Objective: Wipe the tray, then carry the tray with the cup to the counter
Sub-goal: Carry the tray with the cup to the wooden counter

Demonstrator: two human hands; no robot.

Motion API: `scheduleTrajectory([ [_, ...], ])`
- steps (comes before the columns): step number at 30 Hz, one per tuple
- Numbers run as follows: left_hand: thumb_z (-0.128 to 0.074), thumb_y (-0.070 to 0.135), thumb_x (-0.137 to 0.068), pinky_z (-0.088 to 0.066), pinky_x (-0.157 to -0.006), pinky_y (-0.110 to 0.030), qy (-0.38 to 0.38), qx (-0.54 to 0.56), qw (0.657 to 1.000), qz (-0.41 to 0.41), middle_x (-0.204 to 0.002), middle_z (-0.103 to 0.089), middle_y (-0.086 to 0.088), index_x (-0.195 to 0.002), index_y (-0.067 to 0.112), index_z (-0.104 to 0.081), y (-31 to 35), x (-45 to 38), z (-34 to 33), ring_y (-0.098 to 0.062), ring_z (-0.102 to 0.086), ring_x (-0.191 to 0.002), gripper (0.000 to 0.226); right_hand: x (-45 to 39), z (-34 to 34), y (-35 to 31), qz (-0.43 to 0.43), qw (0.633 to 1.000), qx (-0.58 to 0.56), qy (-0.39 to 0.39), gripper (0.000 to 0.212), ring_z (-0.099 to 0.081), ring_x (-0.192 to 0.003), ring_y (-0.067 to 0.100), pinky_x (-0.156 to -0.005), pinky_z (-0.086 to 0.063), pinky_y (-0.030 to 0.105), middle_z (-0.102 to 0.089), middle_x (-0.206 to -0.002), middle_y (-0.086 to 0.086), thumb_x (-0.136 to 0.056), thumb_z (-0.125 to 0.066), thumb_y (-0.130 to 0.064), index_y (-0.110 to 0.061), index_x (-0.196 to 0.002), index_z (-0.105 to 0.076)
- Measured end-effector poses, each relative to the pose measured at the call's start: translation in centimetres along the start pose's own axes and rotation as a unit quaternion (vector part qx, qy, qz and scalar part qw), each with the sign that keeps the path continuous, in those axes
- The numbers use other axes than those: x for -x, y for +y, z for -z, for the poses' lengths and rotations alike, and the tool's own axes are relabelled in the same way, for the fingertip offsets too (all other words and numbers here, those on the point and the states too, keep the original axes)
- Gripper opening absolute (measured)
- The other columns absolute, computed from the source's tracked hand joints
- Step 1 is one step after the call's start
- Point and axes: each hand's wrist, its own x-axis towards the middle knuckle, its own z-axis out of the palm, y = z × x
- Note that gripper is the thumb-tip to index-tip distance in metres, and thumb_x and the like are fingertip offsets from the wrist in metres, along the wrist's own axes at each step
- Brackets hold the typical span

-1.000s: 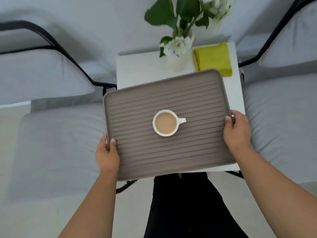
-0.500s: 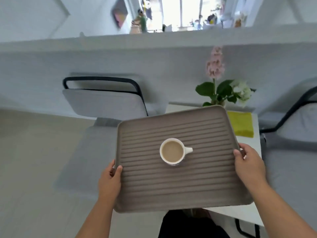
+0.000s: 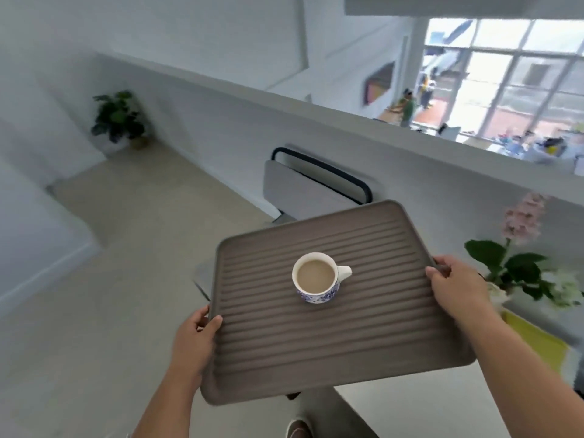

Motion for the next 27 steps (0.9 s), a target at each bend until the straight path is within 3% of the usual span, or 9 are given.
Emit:
scheduleTrajectory([
  [5,-0.063,0.013,-0.091,-0.050,-0.073,-0.033,0.101,-0.002,0.995,-0.010,-0.087,-0.068,0.002,-0.107,0.033,-0.067,-1.5,1.6,9.0,-0.022,-0.063,-0.080,0.026,-0.2,-5.5,-8.2,0.071,0.993,-0.023,-0.087,0.018,-0.055,-0.077,0.023,-0.073,-0.039,0.031,-0.066,-0.083,0.002,-0.089,-0.059,-0.022,-0.023,-0.105,-0.065],
  [9,-0.062,0.013,-0.091,-0.046,-0.066,-0.027,0.157,-0.023,0.987,-0.023,-0.072,-0.066,0.015,-0.095,0.042,-0.067,-2.2,2.1,13.9,-0.005,-0.059,-0.066,0.029,0.6,-9.0,-13.2,0.108,0.985,-0.037,-0.129,0.018,-0.061,-0.084,0.027,-0.077,-0.044,0.033,-0.068,-0.084,0.003,-0.089,-0.058,-0.021,-0.021,-0.104,-0.066],
  [13,-0.061,0.014,-0.092,-0.048,-0.070,-0.030,0.227,-0.002,0.974,0.001,-0.083,-0.070,0.012,-0.094,0.042,-0.068,-4.5,3.0,21.0,-0.013,-0.065,-0.078,0.029,3.0,-15.3,-20.5,0.166,0.965,-0.024,-0.201,0.025,-0.061,-0.089,0.025,-0.082,-0.048,0.035,-0.069,-0.096,0.004,-0.091,-0.055,-0.026,-0.021,-0.113,-0.063],
  [16,-0.061,0.015,-0.092,-0.048,-0.070,-0.027,0.269,0.006,0.963,0.018,-0.087,-0.070,0.019,-0.090,0.047,-0.067,-6.7,3.4,26.5,-0.001,-0.066,-0.078,0.032,5.3,-20.4,-26.2,0.197,0.950,-0.008,-0.243,0.031,-0.060,-0.100,0.029,-0.091,-0.049,0.041,-0.069,-0.106,0.007,-0.091,-0.055,-0.027,-0.018,-0.120,-0.061],
  [20,-0.061,0.016,-0.092,-0.052,-0.081,-0.036,0.324,0.033,0.944,0.046,-0.097,-0.072,0.014,-0.101,0.036,-0.069,-9.0,3.5,32.8,-0.011,-0.067,-0.090,0.023,8.1,-26.6,-33.7,0.250,0.932,-0.010,-0.264,0.023,-0.061,-0.094,0.030,-0.083,-0.045,0.035,-0.068,-0.101,0.010,-0.090,-0.059,-0.021,-0.015,-0.111,-0.065],
  [23,-0.059,0.018,-0.093,-0.051,-0.073,-0.030,0.370,0.045,0.926,0.064,-0.094,-0.072,0.015,-0.104,0.033,-0.068,-10.4,3.8,37.5,-0.008,-0.068,-0.087,0.021,10.9,-31.5,-39.7,0.294,0.910,-0.018,-0.293,0.017,-0.056,-0.081,0.026,-0.075,-0.042,0.031,-0.067,-0.093,0.010,-0.089,-0.060,-0.019,-0.014,-0.104,-0.067],
  [27,-0.058,0.018,-0.093,-0.050,-0.069,-0.029,0.433,0.063,0.894,0.094,-0.094,-0.073,0.011,-0.107,0.028,-0.068,-11.5,4.2,43.1,-0.010,-0.067,-0.086,0.020,14.6,-38.2,-47.4,0.338,0.880,-0.029,-0.332,0.018,-0.063,-0.082,0.030,-0.077,-0.051,0.038,-0.069,-0.091,0.011,-0.087,-0.062,-0.018,-0.014,-0.103,-0.069],
])
